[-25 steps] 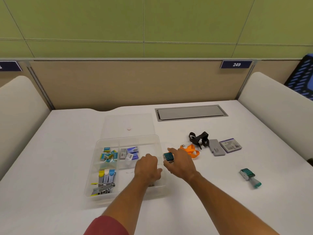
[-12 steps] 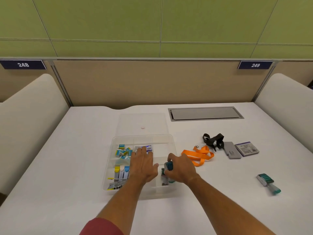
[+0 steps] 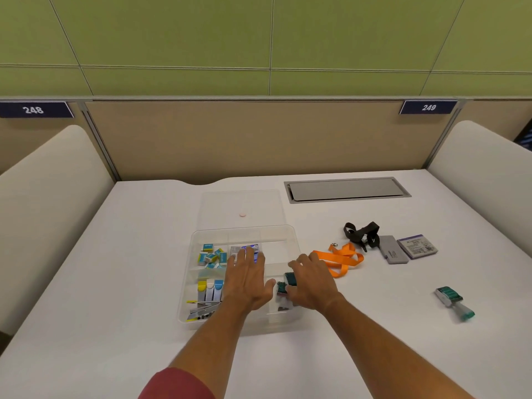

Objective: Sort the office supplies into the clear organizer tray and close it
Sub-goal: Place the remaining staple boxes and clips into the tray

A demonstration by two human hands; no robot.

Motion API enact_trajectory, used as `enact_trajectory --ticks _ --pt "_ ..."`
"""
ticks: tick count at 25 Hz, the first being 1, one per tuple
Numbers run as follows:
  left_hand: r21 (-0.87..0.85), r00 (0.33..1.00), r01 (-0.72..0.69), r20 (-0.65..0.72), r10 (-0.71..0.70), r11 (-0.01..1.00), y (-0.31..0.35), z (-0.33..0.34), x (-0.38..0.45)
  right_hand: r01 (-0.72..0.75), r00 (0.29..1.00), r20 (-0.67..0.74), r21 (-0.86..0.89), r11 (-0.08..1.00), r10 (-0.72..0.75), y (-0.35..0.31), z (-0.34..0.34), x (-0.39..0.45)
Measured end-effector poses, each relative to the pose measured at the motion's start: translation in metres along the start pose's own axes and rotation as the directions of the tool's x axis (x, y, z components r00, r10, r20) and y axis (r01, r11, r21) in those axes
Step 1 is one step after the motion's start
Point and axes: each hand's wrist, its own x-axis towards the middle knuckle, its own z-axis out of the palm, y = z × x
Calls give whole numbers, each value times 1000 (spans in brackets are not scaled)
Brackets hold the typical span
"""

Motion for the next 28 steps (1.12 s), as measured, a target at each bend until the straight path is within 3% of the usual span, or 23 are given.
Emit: enact_trajectory --ticks 12,28 --pt "-29 990 -132 -62 130 991 47 -2 4 -169 983 -55 103 980 175 50 2 -34" --pt "-31 978 -203 -58 201 979 207 1 17 -321 947 6 91 943 322 204 10 -98"
